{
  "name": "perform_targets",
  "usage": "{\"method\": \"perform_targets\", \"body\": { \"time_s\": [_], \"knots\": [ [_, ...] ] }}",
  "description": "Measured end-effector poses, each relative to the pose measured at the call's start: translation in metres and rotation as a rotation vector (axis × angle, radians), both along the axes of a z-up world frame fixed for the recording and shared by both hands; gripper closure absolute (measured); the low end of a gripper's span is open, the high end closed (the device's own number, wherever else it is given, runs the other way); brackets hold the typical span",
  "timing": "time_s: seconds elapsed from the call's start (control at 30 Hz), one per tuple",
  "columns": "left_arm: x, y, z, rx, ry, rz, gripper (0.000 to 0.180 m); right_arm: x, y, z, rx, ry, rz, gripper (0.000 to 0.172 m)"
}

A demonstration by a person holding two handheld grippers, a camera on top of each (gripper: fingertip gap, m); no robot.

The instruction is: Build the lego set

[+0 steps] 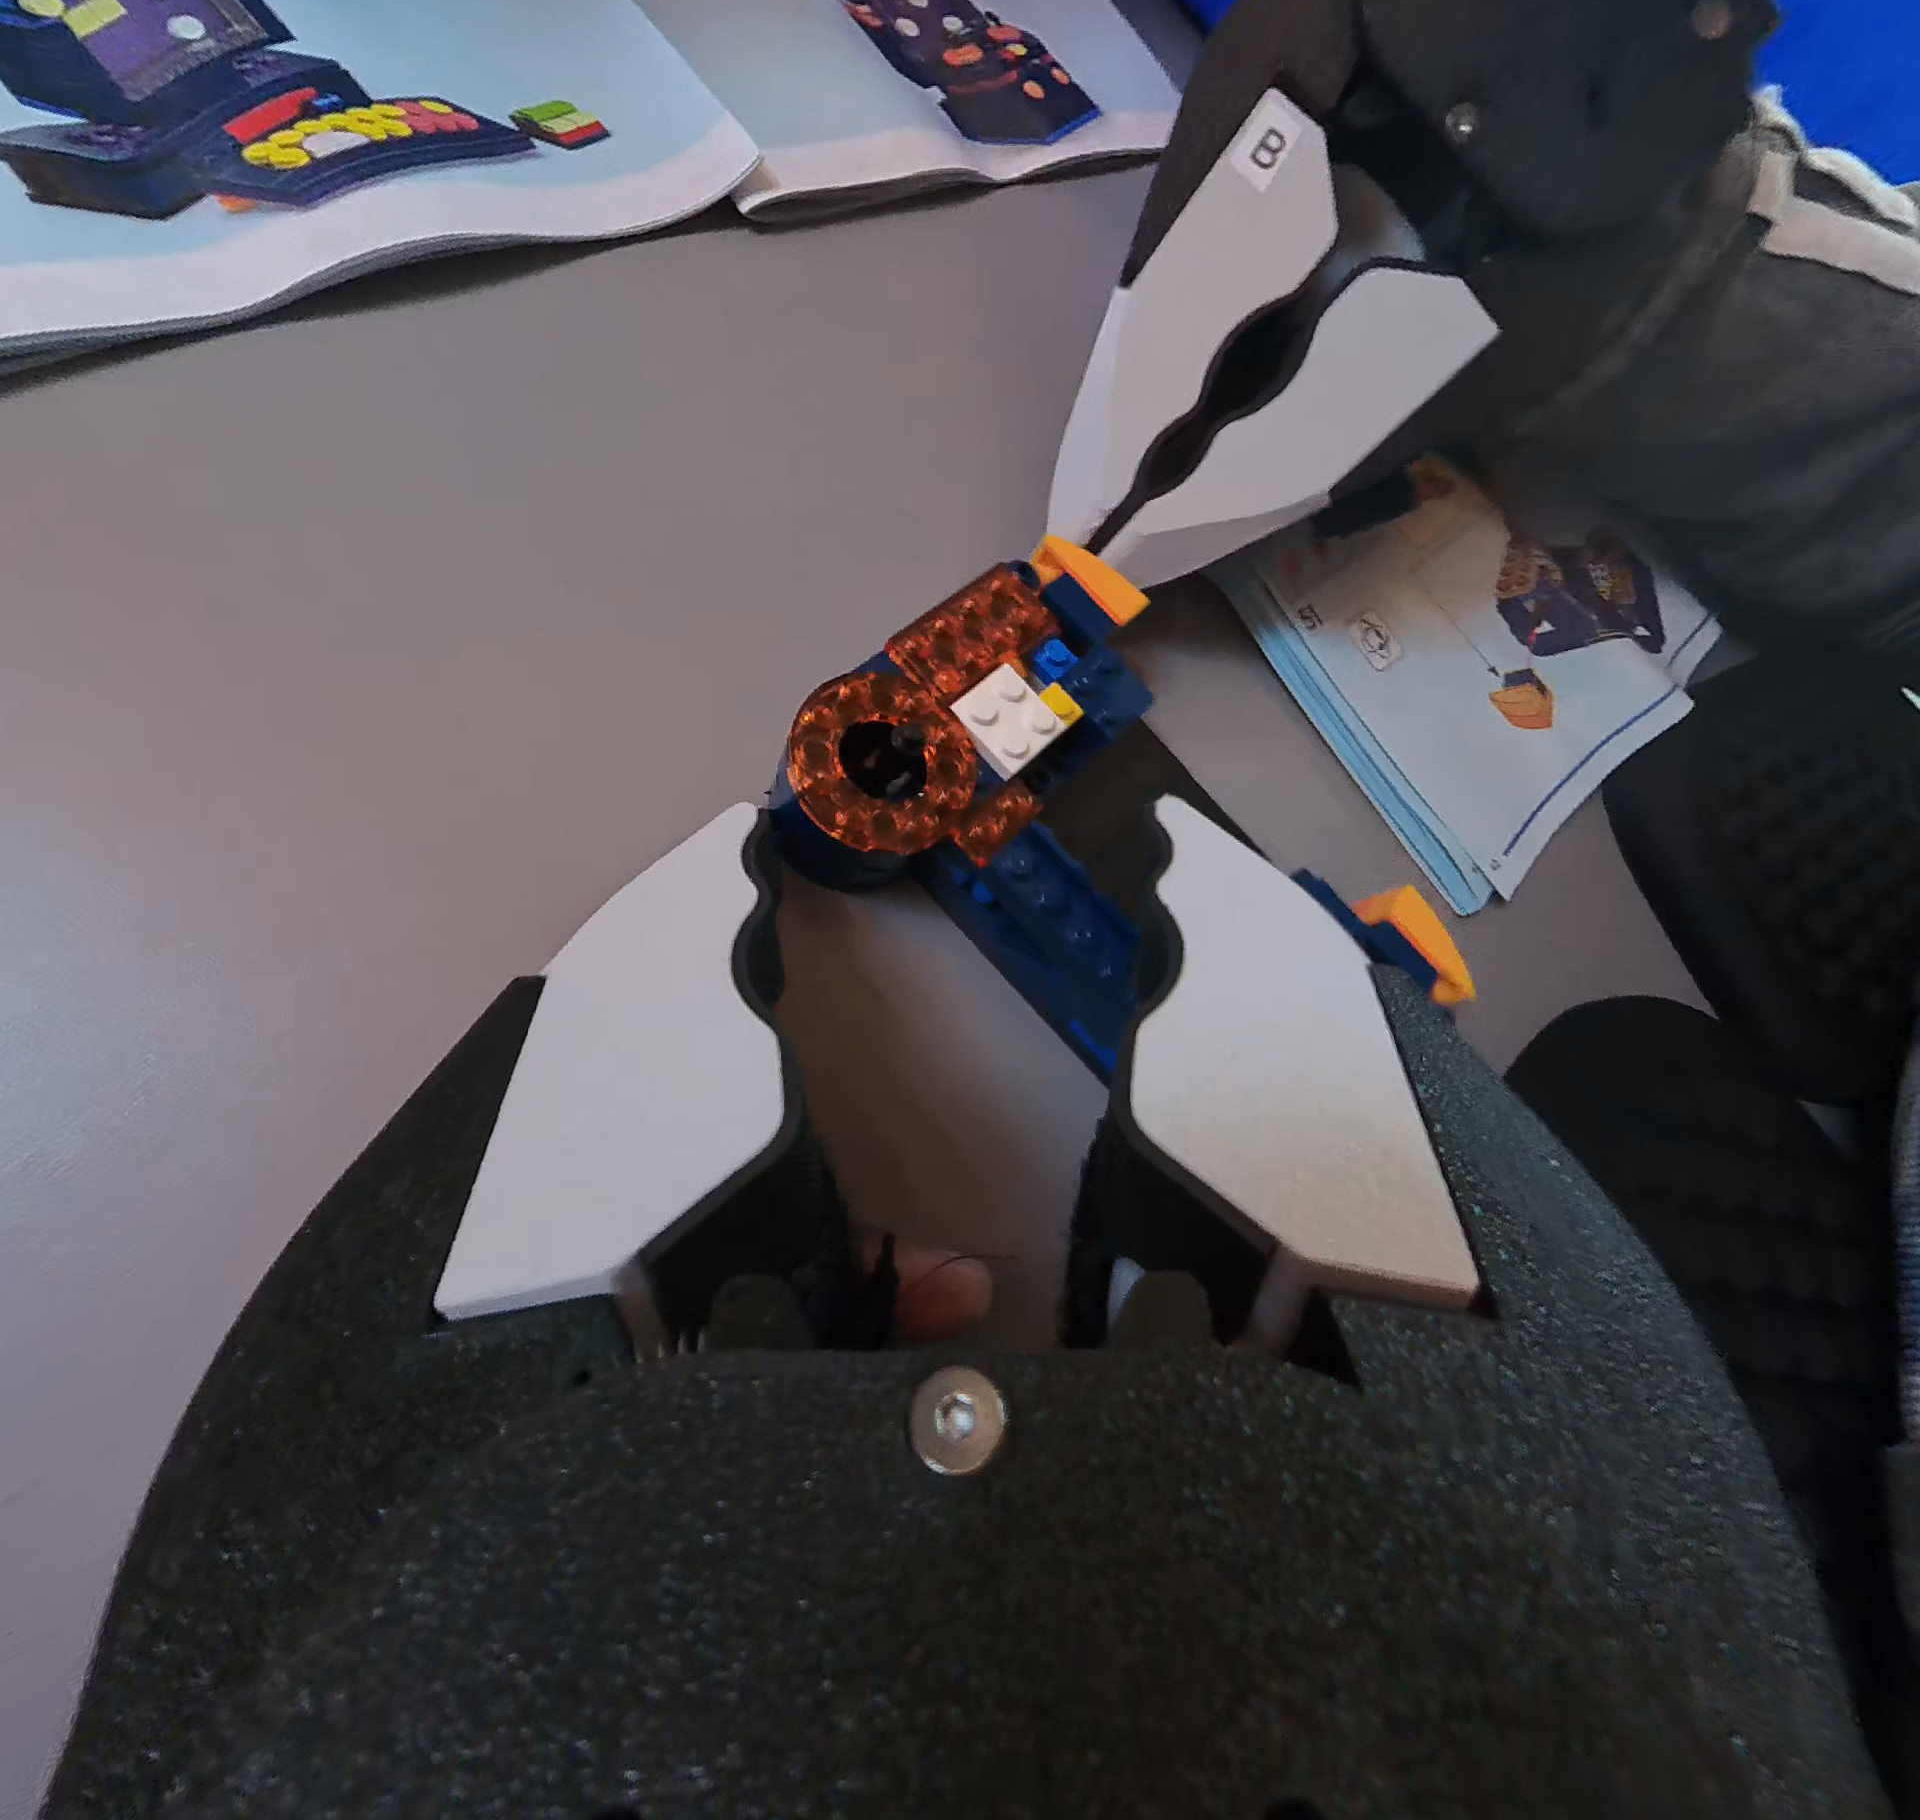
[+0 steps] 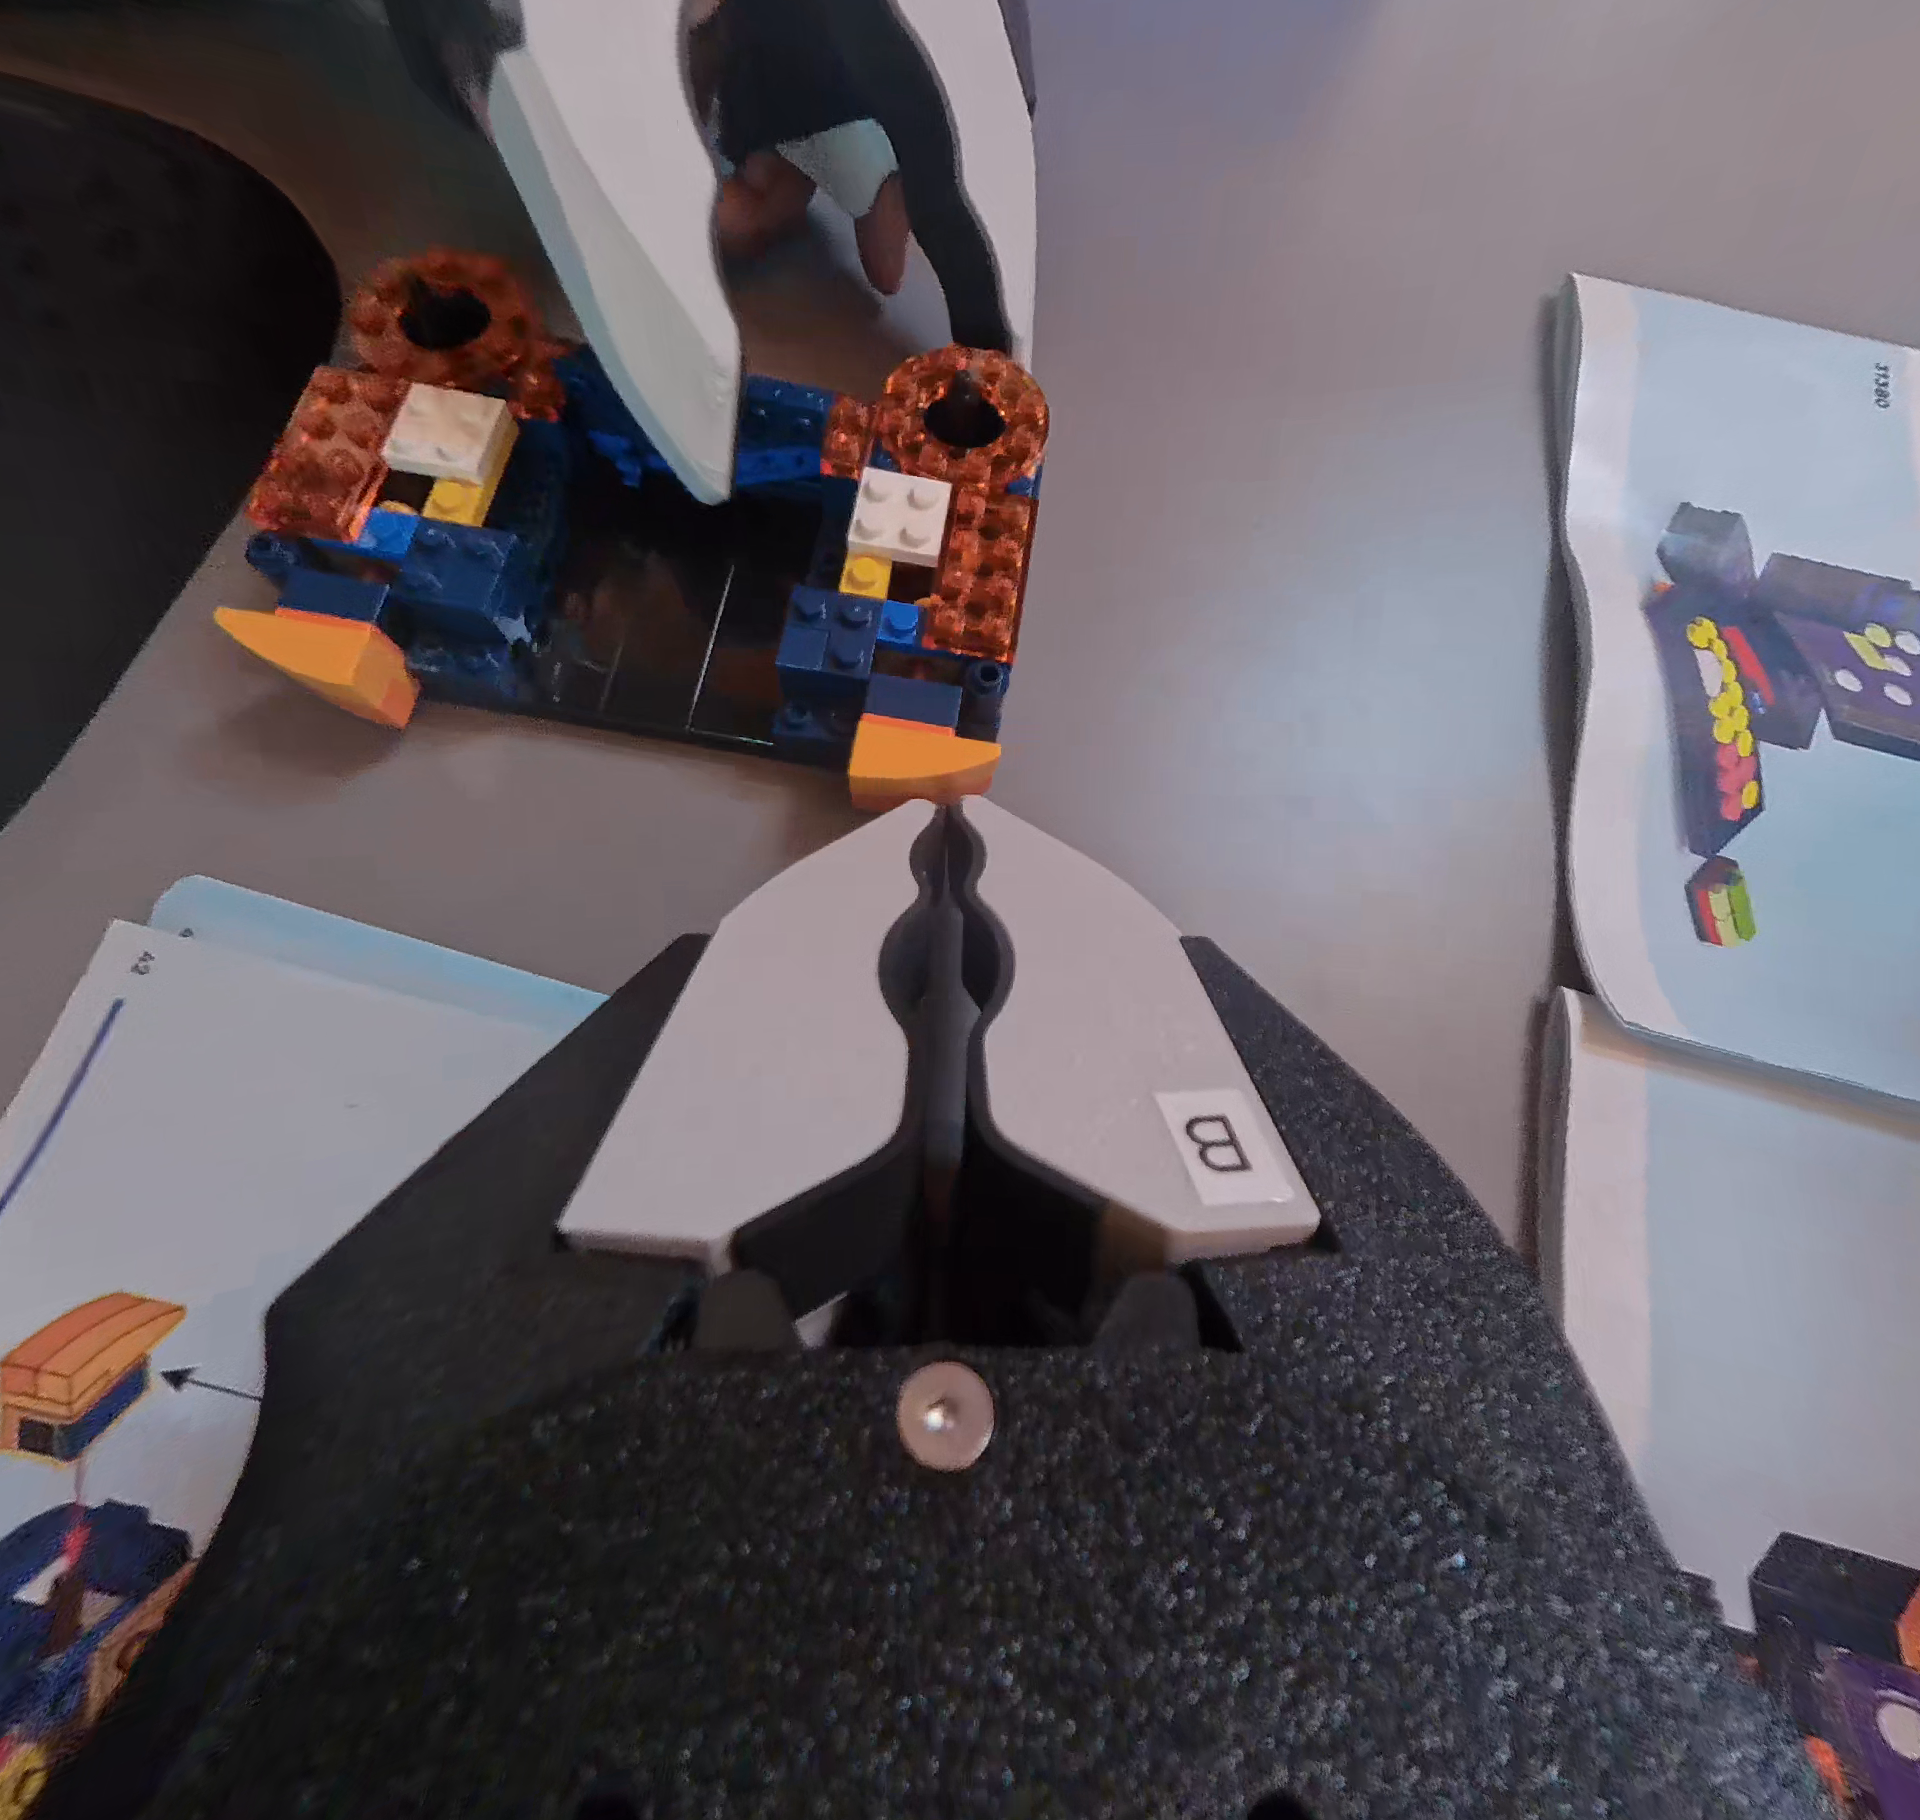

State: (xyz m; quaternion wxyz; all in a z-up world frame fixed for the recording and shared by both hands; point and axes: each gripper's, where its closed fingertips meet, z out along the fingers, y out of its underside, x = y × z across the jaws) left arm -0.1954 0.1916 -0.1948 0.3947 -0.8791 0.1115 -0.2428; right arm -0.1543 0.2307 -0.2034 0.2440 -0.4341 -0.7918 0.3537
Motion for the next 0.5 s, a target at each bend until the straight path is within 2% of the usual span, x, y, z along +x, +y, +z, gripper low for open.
{"method": "perform_targets", "body": {
  "time_s": [0.1, 0.2, 0.27, 0.43, 0.5],
  "knots": [
    [0.001, -0.001, -0.002, -0.012, 0.003, 0.004, 0.122, 0.005, -0.003, 0.001, 0.012, -0.004, -0.002, 0.167],
    [0.000, -0.004, 0.000, -0.032, -0.036, 0.013, 0.121, 0.013, -0.005, 0.006, -0.001, 0.016, -0.010, 0.159],
    [-0.003, -0.008, 0.002, -0.050, -0.024, 0.032, 0.123, 0.015, -0.009, 0.009, 0.000, 0.041, -0.015, 0.159],
    [0.006, -0.017, 0.006, -0.066, 0.002, -0.008, 0.152, 0.014, -0.012, 0.003, 0.079, 0.053, -0.013, 0.167],
    [0.010, -0.018, 0.002, -0.092, 0.030, -0.026, 0.151, 0.012, -0.015, 0.003, 0.075, 0.059, -0.006, 0.170]
  ]
}}
